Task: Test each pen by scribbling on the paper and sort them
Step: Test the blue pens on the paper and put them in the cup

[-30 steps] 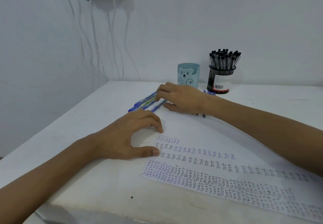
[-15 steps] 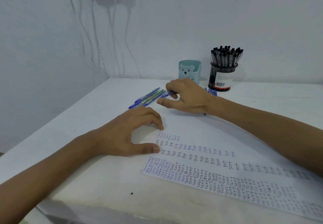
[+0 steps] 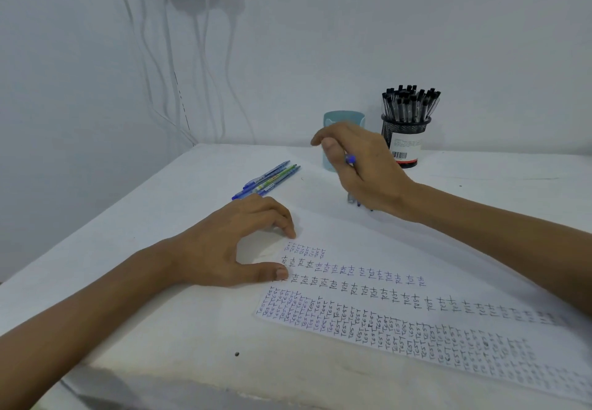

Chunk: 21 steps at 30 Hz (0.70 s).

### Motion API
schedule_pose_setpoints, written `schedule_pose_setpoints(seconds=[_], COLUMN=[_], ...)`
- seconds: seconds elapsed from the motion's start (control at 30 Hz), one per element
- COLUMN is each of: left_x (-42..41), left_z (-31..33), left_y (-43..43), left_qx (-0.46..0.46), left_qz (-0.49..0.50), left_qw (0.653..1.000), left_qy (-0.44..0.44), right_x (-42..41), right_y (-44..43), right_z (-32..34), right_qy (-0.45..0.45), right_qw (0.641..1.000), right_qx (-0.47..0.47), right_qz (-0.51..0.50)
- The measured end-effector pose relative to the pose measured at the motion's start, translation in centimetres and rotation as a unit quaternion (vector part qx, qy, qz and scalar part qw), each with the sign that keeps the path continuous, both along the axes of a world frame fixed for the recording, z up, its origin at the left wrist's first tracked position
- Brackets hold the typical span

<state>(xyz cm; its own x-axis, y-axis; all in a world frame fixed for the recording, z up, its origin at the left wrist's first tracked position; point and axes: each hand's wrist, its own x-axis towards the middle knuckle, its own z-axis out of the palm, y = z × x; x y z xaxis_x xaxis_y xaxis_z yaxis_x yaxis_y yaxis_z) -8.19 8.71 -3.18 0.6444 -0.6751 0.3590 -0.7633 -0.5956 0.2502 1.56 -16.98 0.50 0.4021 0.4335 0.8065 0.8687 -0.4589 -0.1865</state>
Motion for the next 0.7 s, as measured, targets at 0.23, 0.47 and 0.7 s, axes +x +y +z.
schedule_pose_setpoints(seconds=[0.23,0.47,0.7], left_x=[-0.1,-0.1,0.0], left_z=[0.1,0.1,0.1], left_y=[-0.1,-0.1,0.0], left_qx=[0.003,0.006,0.01], left_qz=[-0.002,-0.002,0.003], left_qw=[1.0,1.0,1.0], left_qy=[-0.004,-0.002,-0.001], right_x=[-2.4,-4.7,-6.6], right_y=[-1.1,-1.5,-2.1], right_z=[-1.3,-1.2,-1.4], right_qy=[0.306,0.452,0.521], right_qw=[0.946,0.882,0.841], right_qx=[0.108,0.099,0.04], right_qz=[0.013,0.086,0.144])
